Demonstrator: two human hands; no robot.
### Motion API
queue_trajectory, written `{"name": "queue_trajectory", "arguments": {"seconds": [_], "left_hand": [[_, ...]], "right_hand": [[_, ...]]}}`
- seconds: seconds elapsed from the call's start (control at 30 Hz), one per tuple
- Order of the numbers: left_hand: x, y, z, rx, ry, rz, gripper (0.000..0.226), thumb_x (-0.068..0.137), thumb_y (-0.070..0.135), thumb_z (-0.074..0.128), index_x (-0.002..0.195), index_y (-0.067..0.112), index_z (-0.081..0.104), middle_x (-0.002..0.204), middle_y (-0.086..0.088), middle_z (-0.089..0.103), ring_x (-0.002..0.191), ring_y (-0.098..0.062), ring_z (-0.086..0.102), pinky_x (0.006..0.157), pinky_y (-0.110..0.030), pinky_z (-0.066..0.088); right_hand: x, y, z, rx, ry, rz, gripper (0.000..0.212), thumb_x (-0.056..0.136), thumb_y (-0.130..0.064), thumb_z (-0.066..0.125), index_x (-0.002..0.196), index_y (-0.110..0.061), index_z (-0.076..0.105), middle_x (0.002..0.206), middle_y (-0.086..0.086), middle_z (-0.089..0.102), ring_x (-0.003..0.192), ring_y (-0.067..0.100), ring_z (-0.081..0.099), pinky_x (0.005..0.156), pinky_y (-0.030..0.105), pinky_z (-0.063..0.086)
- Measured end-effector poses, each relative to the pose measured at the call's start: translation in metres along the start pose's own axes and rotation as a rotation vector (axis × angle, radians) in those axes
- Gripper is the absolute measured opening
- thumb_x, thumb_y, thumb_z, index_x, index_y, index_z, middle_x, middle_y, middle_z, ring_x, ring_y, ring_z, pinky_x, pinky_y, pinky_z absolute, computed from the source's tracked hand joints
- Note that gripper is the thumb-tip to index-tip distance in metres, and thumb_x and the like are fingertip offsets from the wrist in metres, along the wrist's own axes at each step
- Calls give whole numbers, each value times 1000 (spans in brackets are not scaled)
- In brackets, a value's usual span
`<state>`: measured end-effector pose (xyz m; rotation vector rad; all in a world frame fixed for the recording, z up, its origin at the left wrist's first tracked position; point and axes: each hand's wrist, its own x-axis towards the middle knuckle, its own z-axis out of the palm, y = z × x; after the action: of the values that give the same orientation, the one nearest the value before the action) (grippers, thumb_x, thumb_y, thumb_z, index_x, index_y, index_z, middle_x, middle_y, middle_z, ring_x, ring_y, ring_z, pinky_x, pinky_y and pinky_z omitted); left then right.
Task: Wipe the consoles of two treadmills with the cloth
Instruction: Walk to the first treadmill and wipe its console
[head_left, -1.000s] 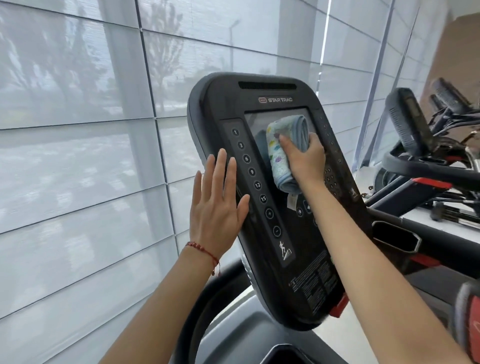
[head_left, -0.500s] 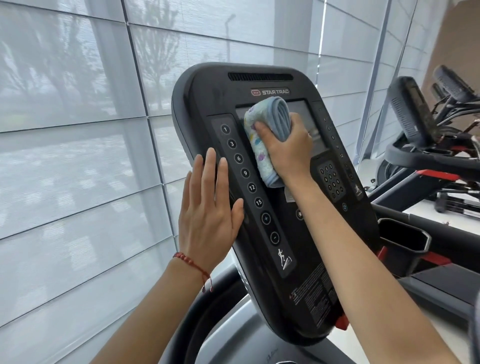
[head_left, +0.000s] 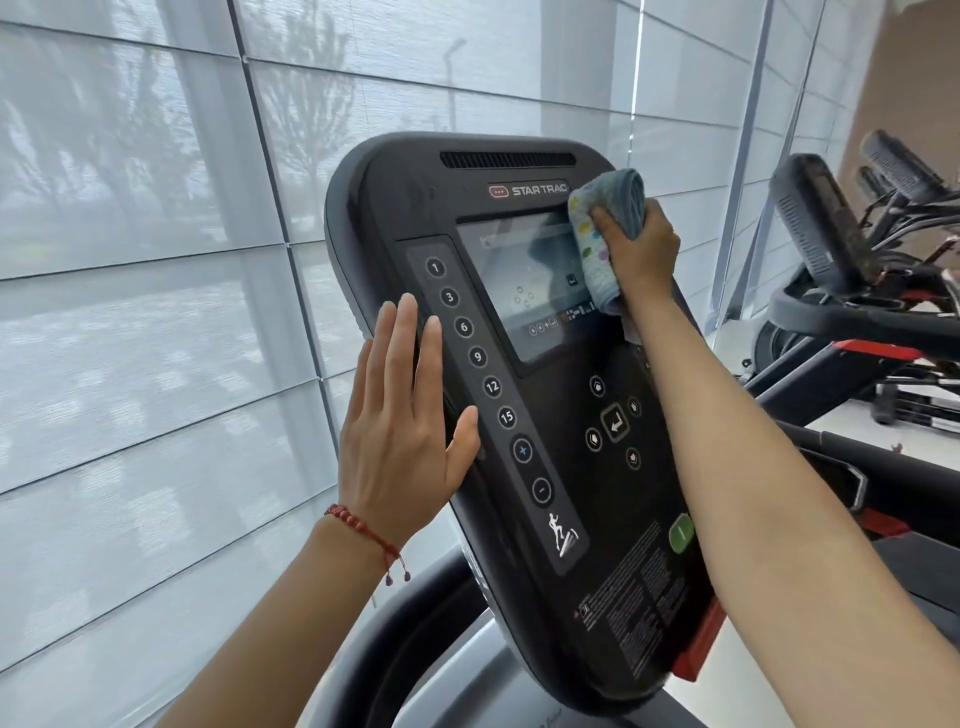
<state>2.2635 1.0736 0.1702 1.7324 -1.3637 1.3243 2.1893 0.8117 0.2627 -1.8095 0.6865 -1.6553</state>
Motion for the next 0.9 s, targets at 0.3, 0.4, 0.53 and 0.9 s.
{"name": "queue_trajectory", "arguments": {"seconds": [0.3, 0.4, 0.53, 0.9], "left_hand": [[0, 4, 6, -51, 21, -28, 58, 96, 28, 28, 137, -13, 31, 145, -29, 25, 138, -41, 19, 112, -50, 24], [0, 4, 6, -56, 31, -29, 58, 94, 25, 33, 136, -14, 31, 144, -30, 25, 137, -42, 19, 111, -52, 25], [-3, 5, 5, -85, 43, -27, 57, 95, 25, 33, 135, -15, 33, 144, -32, 26, 137, -42, 19, 108, -54, 28], [-3, 4, 8, -88, 45, -24, 56, 94, 24, 35, 134, -15, 35, 143, -32, 27, 137, -42, 20, 105, -56, 32]], "right_hand": [[-36, -27, 5, 3, -71, -21, 38, 80, -42, 68, 94, -7, 63, 87, 2, 65, 82, 20, 61, 66, 21, 39], [-61, -37, 8, 46, -179, -106, 28, 78, -38, 71, 83, -14, 60, 68, -8, 56, 60, 1, 52, 52, 7, 37], [-63, -31, 5, 82, -220, -170, 25, 78, -33, 73, 76, -16, 54, 61, -13, 51, 54, -6, 50, 53, 7, 36], [11, 27, -21, -75, -33, -18, 43, 86, -36, 63, 106, 2, 58, 104, 20, 66, 89, 26, 59, 57, 10, 31]]}}
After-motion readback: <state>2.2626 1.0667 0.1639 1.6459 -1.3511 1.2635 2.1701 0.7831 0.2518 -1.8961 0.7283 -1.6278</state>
